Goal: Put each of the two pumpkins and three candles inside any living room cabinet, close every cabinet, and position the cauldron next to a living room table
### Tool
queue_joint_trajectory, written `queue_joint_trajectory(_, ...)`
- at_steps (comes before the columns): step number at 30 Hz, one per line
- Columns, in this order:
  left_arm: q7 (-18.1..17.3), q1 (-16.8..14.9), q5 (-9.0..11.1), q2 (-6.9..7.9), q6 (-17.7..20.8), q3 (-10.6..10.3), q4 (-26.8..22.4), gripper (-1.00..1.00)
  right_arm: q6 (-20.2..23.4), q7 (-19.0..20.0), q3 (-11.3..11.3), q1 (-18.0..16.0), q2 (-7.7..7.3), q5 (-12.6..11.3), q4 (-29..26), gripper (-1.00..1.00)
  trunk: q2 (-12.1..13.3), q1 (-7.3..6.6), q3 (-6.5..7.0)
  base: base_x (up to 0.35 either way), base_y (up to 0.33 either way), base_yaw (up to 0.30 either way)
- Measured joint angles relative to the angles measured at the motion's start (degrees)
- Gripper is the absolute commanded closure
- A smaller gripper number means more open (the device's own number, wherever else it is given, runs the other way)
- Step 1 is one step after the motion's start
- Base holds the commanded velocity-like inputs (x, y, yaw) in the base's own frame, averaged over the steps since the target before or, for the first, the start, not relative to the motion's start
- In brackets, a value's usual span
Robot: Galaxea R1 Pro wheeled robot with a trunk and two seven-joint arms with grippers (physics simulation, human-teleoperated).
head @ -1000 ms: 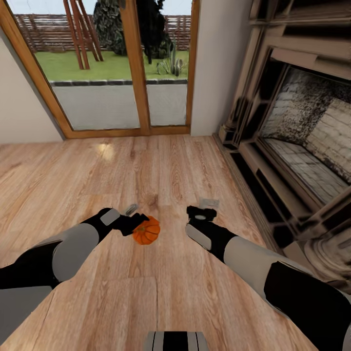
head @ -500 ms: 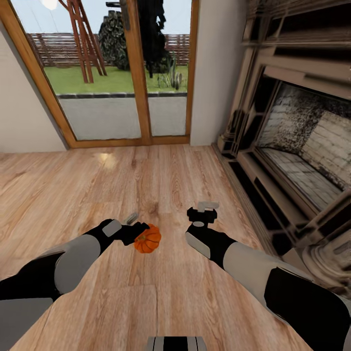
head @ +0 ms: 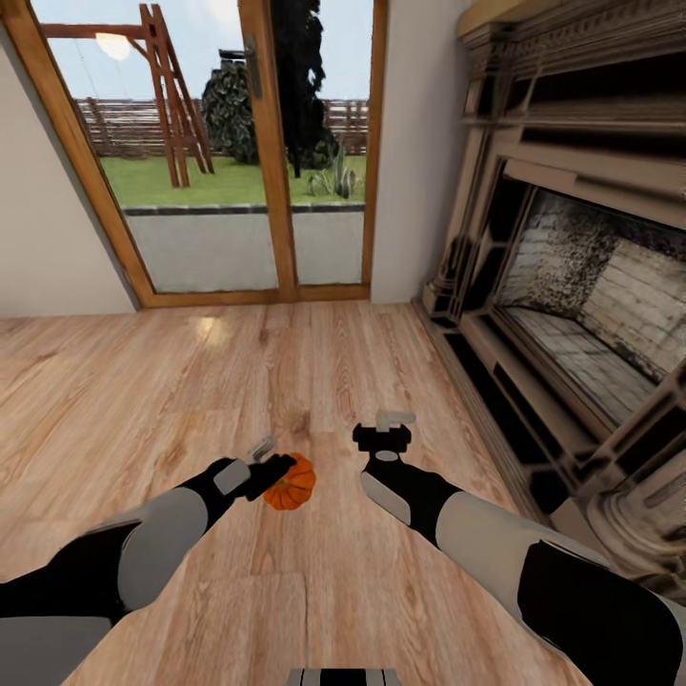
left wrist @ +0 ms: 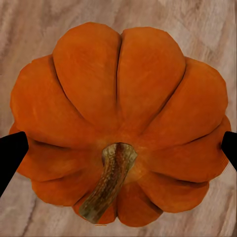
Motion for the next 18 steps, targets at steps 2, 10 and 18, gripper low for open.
queue_joint_trajectory(2,0.0,0.5,-1.1,-0.23,-0.9,0.0,0.0,1.00,0.0,0.2,0.0,0.2,0.00,0.0,0.0,-1.00,0.0,-0.05,0.44,0.000,0.000,0.000)
queue_joint_trajectory(10,0.0,2.9,-7.2,-0.70,-3.8,0.3,0.0,1.00,-0.1,0.2,0.0,0.7,0.01,0.1,-0.1,-1.00,0.1,-0.26,2.22,0.000,0.000,0.000)
queue_joint_trajectory(18,0.0,3.8,-7.8,-0.71,-3.9,0.4,0.0,1.00,-0.1,0.2,0.0,0.9,0.00,0.1,-0.1,-1.00,1.8,-1.22,3.83,0.000,0.000,0.000)
